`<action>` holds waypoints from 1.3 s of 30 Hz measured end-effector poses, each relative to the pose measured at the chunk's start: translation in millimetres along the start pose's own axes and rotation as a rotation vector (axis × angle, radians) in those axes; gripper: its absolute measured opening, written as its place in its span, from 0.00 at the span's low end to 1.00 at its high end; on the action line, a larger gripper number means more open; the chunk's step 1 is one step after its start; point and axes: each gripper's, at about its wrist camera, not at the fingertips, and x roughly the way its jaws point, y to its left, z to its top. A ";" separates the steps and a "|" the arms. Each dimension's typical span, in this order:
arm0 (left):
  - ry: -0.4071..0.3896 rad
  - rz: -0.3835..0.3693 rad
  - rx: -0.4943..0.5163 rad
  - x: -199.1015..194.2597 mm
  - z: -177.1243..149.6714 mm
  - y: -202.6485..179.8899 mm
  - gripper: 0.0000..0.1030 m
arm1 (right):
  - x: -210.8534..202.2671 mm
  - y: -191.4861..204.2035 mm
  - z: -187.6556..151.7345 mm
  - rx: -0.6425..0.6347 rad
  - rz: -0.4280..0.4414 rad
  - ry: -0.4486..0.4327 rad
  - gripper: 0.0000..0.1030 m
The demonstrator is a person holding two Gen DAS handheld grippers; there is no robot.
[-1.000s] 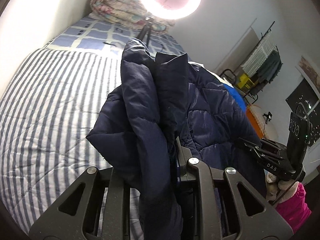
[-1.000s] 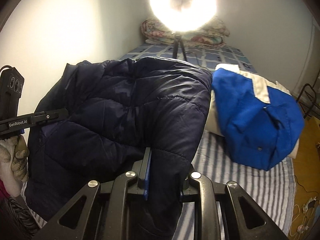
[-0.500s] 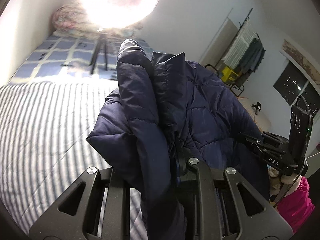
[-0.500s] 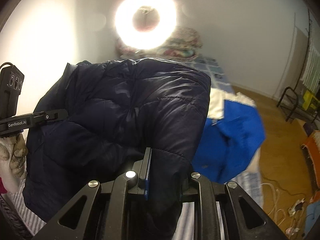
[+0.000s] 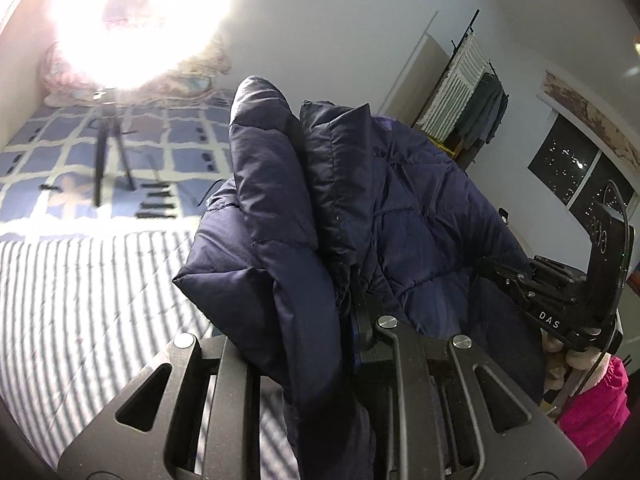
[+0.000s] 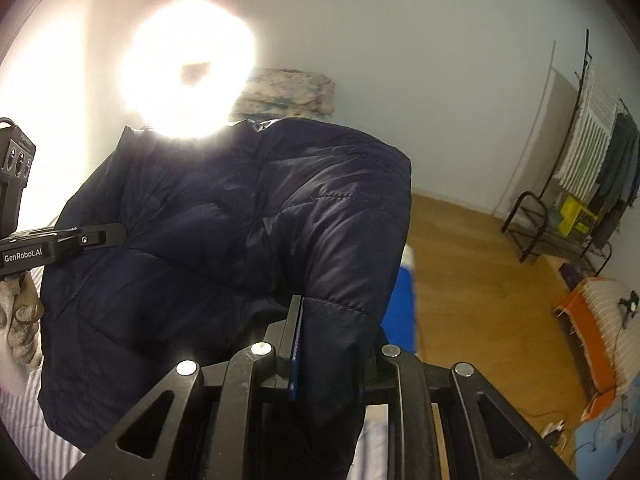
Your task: Fold large clothes
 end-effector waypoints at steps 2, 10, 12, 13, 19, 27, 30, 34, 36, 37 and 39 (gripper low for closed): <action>-0.008 -0.008 -0.010 19.1 12.1 -1.0 0.17 | 12.2 -11.6 10.7 -0.005 -0.014 -0.007 0.18; -0.019 0.030 0.006 78.8 41.6 -1.6 0.17 | 72.1 -41.1 33.2 0.031 -0.020 0.002 0.18; -0.013 0.046 0.001 92.2 43.5 2.0 0.17 | 88.6 -42.0 34.2 0.034 -0.019 0.011 0.18; -0.007 0.052 -0.006 98.2 44.3 4.4 0.17 | 97.0 -42.3 34.3 0.034 -0.017 0.016 0.18; 0.065 0.145 -0.070 130.4 43.1 34.3 0.36 | 135.6 -49.3 24.1 0.032 -0.043 0.069 0.39; 0.050 0.276 -0.087 136.0 34.6 55.4 0.64 | 143.8 -71.7 10.0 0.081 -0.157 0.092 0.55; 0.048 0.296 -0.063 129.6 33.7 53.5 0.65 | 139.5 -66.8 9.1 0.065 -0.182 0.097 0.55; 0.034 0.309 -0.053 105.4 34.6 47.9 0.64 | 125.7 -62.0 9.8 0.072 -0.184 0.093 0.55; 0.025 0.308 -0.047 89.0 34.6 44.3 0.64 | 115.7 -60.3 10.0 0.080 -0.183 0.086 0.56; 0.021 0.305 -0.044 81.6 34.5 41.7 0.64 | 106.2 -57.2 8.9 0.089 -0.177 0.079 0.57; 0.008 0.296 -0.032 58.9 33.4 33.6 0.64 | 88.4 -53.0 8.5 0.105 -0.170 0.069 0.57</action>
